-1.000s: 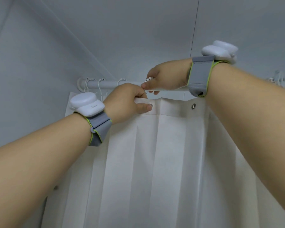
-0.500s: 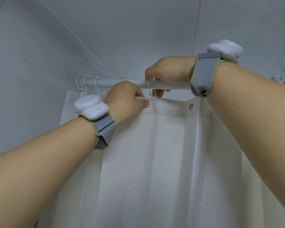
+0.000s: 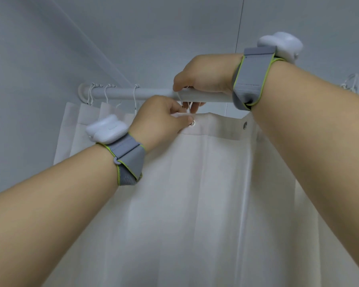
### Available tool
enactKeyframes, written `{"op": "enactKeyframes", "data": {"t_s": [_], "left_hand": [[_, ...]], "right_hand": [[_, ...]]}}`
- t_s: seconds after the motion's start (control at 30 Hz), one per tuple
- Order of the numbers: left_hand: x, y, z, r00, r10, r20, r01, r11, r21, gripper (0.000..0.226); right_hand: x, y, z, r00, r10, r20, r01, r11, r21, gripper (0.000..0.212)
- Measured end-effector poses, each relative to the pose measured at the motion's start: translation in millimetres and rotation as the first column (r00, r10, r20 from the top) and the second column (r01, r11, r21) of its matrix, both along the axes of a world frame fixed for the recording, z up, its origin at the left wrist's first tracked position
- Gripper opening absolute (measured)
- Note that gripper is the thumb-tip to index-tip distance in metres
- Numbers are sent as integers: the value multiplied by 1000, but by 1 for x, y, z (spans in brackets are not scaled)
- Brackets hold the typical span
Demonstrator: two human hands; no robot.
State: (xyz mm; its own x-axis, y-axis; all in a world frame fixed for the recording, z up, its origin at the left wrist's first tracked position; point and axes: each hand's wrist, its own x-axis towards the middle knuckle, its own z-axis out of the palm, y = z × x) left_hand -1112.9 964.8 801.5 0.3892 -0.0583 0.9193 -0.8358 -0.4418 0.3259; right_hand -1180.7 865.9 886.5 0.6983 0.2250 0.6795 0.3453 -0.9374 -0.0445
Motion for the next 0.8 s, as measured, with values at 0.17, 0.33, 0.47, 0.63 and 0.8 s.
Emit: {"op": "enactKeyframes", "data": {"t_s": [0.17,0.33,0.47,0.63,0.8], "left_hand": [[-4,1,6,1000,26,-1,-26,998,48,19],[10,1,2,999,51,6,-51,997,-56,15],[15,4,1,999,41,25,-39,995,-92,14],[16,10,1,990,97,107,-82,987,-137,14],[13,11,6,994,64,92,-47,984,-173,14]], "right_hand": [[1,-2,0,1000,24,-4,-24,999,47,20],[2,-5,3,998,57,-33,-54,994,100,25],[5,-5,4,997,65,-52,-60,994,89,28],[3,-2,3,999,43,-18,-42,998,45,27],[2,-2,1,999,16,43,-17,999,27,31]]}}
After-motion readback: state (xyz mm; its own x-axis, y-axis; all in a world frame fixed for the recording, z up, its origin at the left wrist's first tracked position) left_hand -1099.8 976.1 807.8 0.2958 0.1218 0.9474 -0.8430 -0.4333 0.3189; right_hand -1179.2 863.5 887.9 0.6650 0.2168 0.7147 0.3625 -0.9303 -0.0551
